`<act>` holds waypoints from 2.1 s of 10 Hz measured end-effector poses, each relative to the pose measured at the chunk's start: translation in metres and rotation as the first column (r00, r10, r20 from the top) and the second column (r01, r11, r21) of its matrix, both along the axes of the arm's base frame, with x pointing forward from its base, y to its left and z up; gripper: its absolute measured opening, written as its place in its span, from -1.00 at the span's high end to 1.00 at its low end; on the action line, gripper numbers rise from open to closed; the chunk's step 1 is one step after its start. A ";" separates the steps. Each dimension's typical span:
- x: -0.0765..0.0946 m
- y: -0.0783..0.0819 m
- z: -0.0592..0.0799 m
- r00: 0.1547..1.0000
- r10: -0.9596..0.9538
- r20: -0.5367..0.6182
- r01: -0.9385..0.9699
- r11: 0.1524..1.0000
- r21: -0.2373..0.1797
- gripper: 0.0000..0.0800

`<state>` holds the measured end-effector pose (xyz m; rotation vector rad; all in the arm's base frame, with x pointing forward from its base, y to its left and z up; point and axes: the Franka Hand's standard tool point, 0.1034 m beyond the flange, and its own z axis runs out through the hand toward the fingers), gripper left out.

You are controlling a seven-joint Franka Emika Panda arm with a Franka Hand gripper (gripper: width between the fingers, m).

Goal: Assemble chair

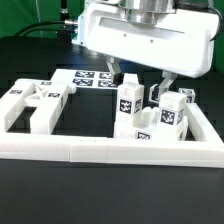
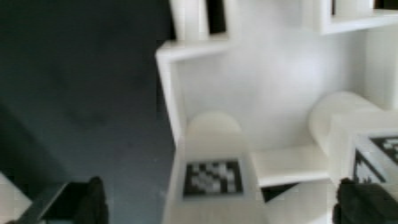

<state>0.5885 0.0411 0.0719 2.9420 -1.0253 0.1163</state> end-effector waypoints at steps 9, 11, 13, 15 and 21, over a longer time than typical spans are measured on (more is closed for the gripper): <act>-0.019 0.003 0.017 0.999 0.041 0.015 -0.041 0.999 0.018 -0.62; -0.019 0.003 0.016 0.999 0.041 0.014 -0.042 0.999 0.016 -0.62; -0.019 0.001 0.014 0.999 0.048 0.021 -0.048 0.999 0.012 -0.62; -0.022 -0.004 0.001 0.997 0.055 0.045 -0.055 0.998 -0.010 -0.62; -0.035 0.000 -0.025 0.994 0.082 0.076 -0.079 0.996 -0.047 -0.62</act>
Offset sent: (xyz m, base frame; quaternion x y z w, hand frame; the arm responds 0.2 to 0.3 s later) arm 0.0000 0.0000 0.0000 0.0000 0.0000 0.0000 1.0000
